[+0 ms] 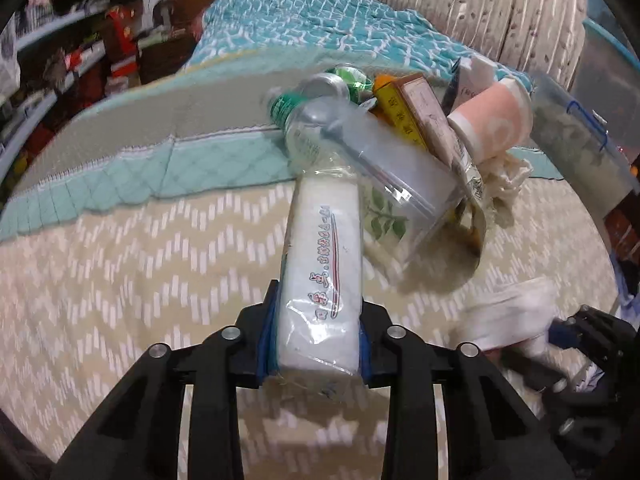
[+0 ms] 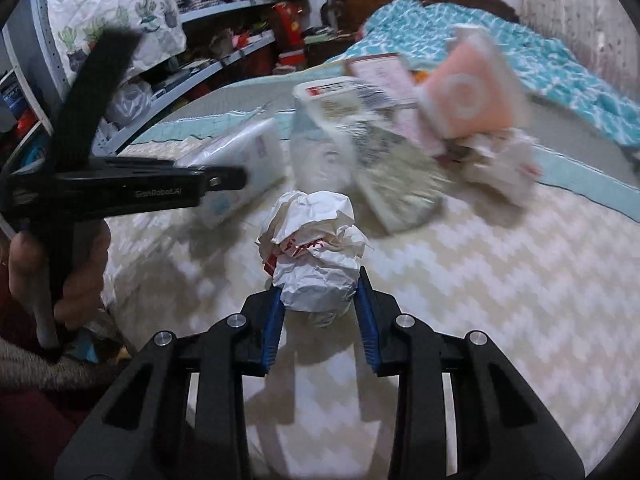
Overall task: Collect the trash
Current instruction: 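Grasp the white tissue pack with the left tool while the right tool grasps crumpled paper, then carry both items to the beige wastebasket and open both tools to drop them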
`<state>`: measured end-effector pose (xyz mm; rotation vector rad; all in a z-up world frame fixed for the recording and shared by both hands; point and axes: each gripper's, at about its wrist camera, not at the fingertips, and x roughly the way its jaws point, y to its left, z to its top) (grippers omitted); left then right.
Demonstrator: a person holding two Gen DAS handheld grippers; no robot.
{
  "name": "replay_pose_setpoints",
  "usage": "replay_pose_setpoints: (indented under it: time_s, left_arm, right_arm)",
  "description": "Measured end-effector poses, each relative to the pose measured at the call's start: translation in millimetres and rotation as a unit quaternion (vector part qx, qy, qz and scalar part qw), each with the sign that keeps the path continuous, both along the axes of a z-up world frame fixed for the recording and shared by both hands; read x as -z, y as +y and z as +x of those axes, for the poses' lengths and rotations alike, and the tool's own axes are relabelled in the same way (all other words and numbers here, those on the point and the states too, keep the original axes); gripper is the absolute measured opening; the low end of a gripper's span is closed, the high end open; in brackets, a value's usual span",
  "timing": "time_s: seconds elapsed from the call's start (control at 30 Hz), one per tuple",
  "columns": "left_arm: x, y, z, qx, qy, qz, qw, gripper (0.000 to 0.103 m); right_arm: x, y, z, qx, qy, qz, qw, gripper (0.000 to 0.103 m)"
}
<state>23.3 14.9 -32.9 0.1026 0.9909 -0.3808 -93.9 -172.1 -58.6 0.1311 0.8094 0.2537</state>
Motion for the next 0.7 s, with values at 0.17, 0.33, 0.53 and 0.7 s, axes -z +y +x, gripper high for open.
replay_pose_setpoints:
  time_s: [0.17, 0.33, 0.53, 0.7]
  left_arm:
    - [-22, 25, -31, 0.014, -0.051, -0.035, 0.9980, 0.029]
    - [-48, 0, -53, 0.097, -0.069, -0.074, 0.9902, 0.030]
    - [-51, -105, -56, 0.214, -0.062, -0.069, 0.9724, 0.030]
    - [-14, -197, -57, 0.282, -0.019, -0.047, 0.9582, 0.030]
  right_arm:
    - [1, -65, -35, 0.107, -0.016, 0.043, 0.993, 0.036]
    - [9, -122, -50, 0.194, -0.013, 0.098, 0.976, 0.036]
    - [11, -158, -64, 0.251, -0.022, 0.113, 0.961, 0.036]
    - [20, -196, -81, 0.304, -0.012, 0.099, 0.947, 0.036]
